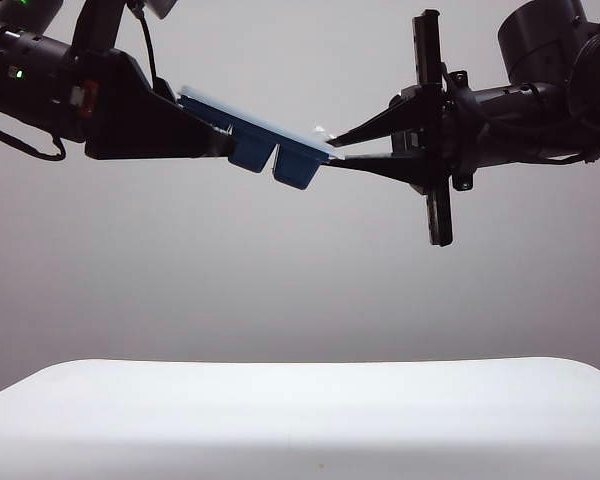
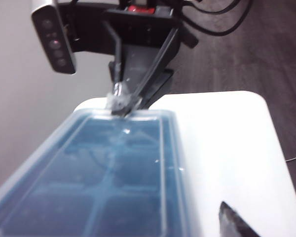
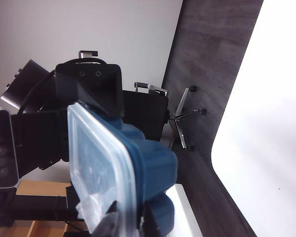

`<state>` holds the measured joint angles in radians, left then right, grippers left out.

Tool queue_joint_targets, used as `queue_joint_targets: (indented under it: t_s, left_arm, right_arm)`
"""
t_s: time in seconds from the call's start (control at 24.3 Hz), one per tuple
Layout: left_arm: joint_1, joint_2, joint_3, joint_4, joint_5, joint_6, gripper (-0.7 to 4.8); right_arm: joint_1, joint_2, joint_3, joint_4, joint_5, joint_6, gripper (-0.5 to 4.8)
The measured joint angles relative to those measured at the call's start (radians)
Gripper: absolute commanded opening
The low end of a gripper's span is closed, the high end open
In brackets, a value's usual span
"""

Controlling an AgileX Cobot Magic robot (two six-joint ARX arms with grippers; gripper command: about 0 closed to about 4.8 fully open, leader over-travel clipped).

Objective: Pick up the ice cube tray, remove its lid, and then place both the tray and the lid back on the table.

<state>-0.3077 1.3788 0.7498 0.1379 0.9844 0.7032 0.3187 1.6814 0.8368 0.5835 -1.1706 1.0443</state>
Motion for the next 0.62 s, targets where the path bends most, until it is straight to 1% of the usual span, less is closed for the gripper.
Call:
queue_joint_targets:
  t_s: [0.29, 0.45, 0.49, 0.62]
  left_arm:
    - [0.001, 0.000, 0.000, 0.008, -0.003, -0.001, 4.79]
    - [0.001, 0.000, 0.000, 0.008, -0.004, -0.001, 4.78]
    - [0.001, 0.000, 0.000, 0.008, -0.004, -0.001, 4.55]
    - [0.001, 0.000, 0.000, 0.008, -0.004, -0.001, 3.42]
  right_arm:
    - [0.008, 0.000, 0.000, 0.001, -0.003, 0.010, -0.09]
    - [0.040, 0.000, 0.000, 0.003, 0.000, 0.010, -0.09]
    - [0.041, 0.000, 0.000, 0.003, 0.000, 0.010, -0.09]
    - [0.039, 0.000, 0.000, 0.003, 0.009, 0.010, -0.09]
